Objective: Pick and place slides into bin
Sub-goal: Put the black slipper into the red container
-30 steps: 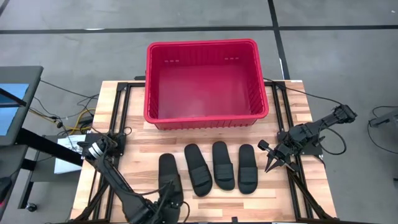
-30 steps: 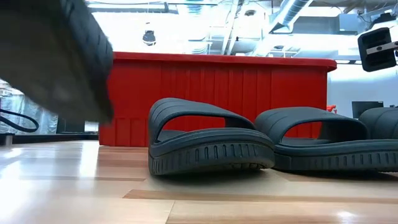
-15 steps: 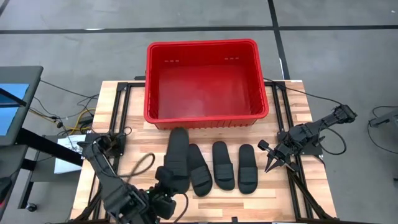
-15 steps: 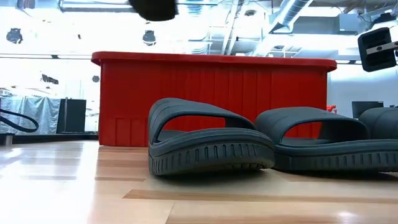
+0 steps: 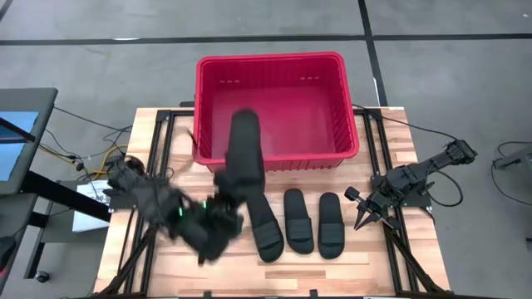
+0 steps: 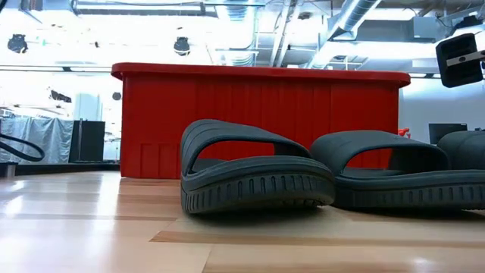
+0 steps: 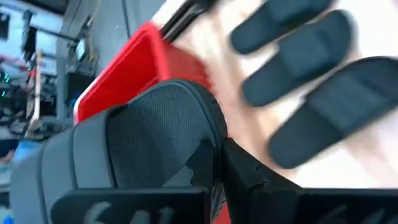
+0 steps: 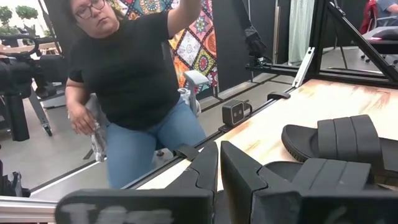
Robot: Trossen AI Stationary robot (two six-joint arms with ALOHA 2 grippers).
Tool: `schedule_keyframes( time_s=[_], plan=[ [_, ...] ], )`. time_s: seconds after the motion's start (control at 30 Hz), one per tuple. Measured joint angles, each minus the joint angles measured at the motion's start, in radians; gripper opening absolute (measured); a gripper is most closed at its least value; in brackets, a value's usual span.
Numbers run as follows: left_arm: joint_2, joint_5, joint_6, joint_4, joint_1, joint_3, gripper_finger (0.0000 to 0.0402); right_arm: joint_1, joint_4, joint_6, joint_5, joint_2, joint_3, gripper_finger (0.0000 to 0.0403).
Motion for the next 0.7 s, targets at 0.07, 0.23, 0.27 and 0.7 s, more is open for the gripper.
schedule_keyframes(
  time_s=[0.07,0.23,0.27,0.7],
  plan=[
    [-0.045,0.008,0.035,0.000,0.057,0.000,0.0002,0.000,0.000,0.000,0.000,0.000,0.000,0.0011],
    [-0.153,0.019,0.146,0.000,0.193,-0.022,0.0002,0.000,0.000,0.000,0.000,0.000,0.000,0.0011],
    [-0.172,0.031,0.166,-0.001,0.219,-0.038,0.0002,0.000,0.000,0.000,0.000,0.000,0.000,0.0011],
    [-0.439,0.379,0.528,0.453,0.626,-0.560,0.0002,0.000,0.000,0.000,0.000,0.000,0.000,0.0011]
  ],
)
